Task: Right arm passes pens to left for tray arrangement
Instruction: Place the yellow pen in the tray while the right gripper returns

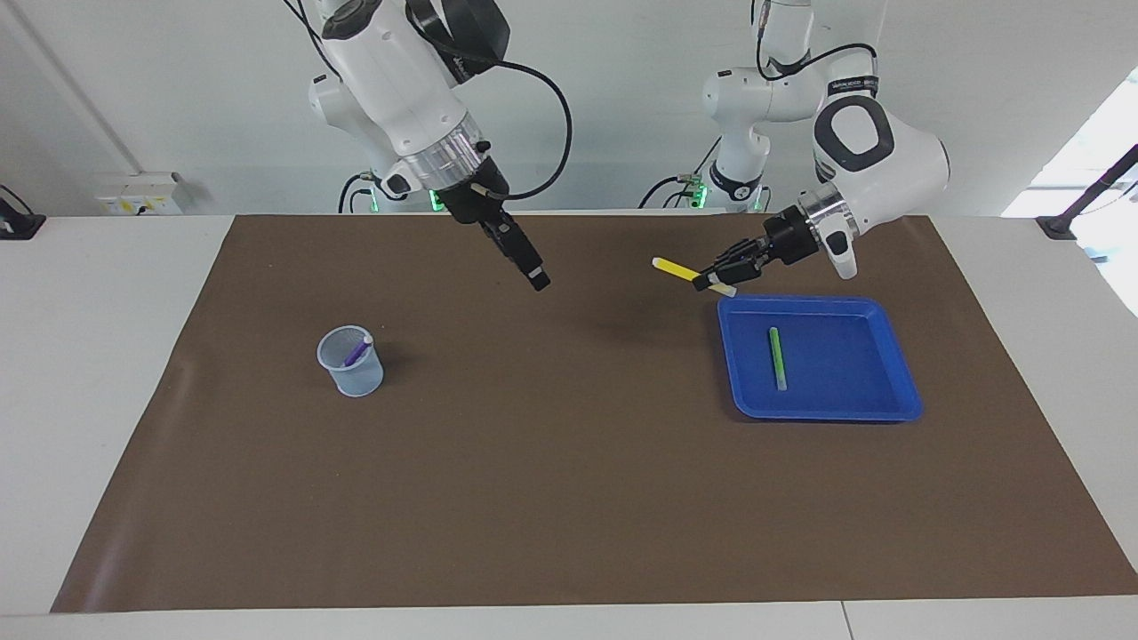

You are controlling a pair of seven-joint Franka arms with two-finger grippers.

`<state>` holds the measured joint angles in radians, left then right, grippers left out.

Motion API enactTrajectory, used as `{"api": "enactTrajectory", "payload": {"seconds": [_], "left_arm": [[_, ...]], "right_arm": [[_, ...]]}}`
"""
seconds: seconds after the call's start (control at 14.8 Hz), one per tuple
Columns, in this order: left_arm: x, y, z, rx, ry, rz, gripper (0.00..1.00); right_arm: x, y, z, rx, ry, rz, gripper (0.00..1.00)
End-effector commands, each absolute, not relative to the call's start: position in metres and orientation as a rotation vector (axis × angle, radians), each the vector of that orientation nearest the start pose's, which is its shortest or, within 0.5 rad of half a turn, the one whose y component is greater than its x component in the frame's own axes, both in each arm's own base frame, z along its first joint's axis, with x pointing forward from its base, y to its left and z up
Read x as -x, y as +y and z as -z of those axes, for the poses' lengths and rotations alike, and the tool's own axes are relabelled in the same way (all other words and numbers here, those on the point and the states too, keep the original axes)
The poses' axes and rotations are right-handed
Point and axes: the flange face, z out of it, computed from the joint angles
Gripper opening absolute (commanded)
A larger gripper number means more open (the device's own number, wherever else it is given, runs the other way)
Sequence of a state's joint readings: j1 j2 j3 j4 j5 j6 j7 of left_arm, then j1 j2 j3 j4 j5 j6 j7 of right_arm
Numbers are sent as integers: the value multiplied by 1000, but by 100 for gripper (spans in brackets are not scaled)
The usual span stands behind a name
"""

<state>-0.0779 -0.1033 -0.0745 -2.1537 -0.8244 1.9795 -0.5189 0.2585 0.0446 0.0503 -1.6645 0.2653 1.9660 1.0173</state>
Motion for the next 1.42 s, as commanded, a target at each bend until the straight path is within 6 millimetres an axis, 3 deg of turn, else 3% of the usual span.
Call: {"api": "enactTrajectory", "payload": {"seconds": [0.0, 0.14, 0.34, 0.61, 0.88, 1.15, 1.35], "left_arm": [[-520, -97, -450, -2486, 714, 373, 0], [-532, -71, -443, -2639, 582, 379, 0], [-556, -51, -432, -2844, 402, 420, 0], [-576, -19, -397, -3012, 178, 490, 0], [-600, -9, -357, -3124, -7, 668, 0], [-605, -11, -315, -3150, -52, 756, 0], [-602, -9, -308, -3145, -47, 755, 0]], "right_arm": [[-564, 149, -593, 2735, 844, 152, 100], [-562, 117, -592, 2802, 738, 187, 100], [-558, 78, -591, 2949, 588, 187, 100], [-555, 38, -589, 3056, 448, 154, 100], [-548, 34, -560, 3174, 302, 95, 100], [-561, 35, -518, 3211, 139, 27, 100], [-557, 45, -475, 3257, 59, 19, 100]]}}
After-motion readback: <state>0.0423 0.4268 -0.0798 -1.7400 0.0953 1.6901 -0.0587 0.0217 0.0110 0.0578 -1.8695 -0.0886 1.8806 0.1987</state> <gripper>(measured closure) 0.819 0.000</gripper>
